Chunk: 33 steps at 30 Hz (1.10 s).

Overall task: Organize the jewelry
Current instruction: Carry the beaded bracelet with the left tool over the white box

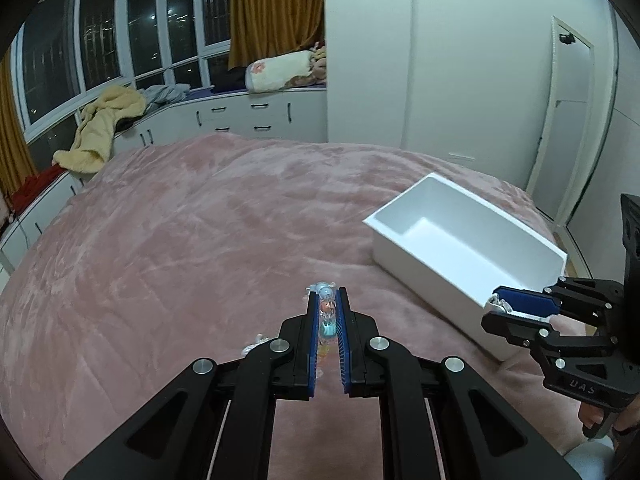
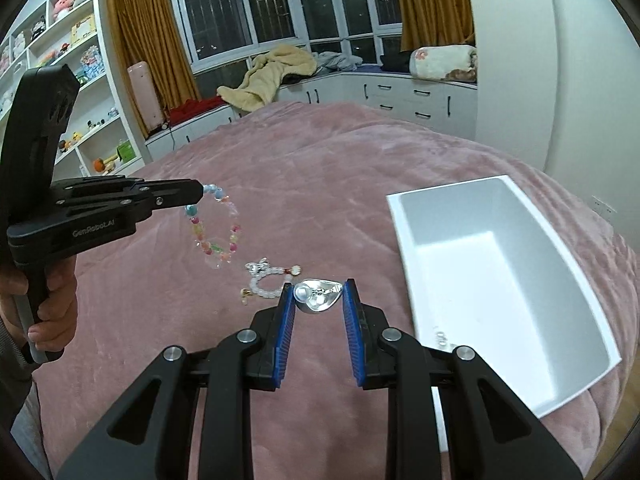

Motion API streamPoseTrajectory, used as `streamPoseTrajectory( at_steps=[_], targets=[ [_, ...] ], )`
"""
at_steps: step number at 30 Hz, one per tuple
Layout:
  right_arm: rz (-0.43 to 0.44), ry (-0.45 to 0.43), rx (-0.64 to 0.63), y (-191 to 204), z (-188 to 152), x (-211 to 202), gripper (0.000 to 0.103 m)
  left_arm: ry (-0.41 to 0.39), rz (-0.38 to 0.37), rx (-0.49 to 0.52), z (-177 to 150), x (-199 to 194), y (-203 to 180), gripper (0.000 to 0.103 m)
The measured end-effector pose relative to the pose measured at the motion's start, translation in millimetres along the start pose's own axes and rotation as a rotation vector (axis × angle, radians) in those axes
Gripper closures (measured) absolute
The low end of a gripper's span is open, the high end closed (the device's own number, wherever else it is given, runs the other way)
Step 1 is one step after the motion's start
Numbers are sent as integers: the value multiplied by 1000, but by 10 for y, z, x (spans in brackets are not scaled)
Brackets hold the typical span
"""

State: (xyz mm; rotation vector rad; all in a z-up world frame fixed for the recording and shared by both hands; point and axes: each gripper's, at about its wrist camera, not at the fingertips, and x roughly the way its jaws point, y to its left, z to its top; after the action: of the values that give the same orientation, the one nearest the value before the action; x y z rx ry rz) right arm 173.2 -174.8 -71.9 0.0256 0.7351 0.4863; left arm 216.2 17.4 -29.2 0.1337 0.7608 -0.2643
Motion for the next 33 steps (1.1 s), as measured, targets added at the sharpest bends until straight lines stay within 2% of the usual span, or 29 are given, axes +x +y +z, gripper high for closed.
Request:
streamPoseTrajectory(
  at_steps=[17, 25, 33],
  targets=[
    [-110, -12, 85, -818, -181, -427, 78, -18, -94, 96, 372, 217, -969, 90],
    [-152, -6, 133, -1193, -265, -460, 78, -7, -141, 141, 467, 428, -1376, 89],
    [-171, 24, 160, -1467, -339, -323, 78, 18, -176, 172, 517, 747, -1622, 89]
  ],
)
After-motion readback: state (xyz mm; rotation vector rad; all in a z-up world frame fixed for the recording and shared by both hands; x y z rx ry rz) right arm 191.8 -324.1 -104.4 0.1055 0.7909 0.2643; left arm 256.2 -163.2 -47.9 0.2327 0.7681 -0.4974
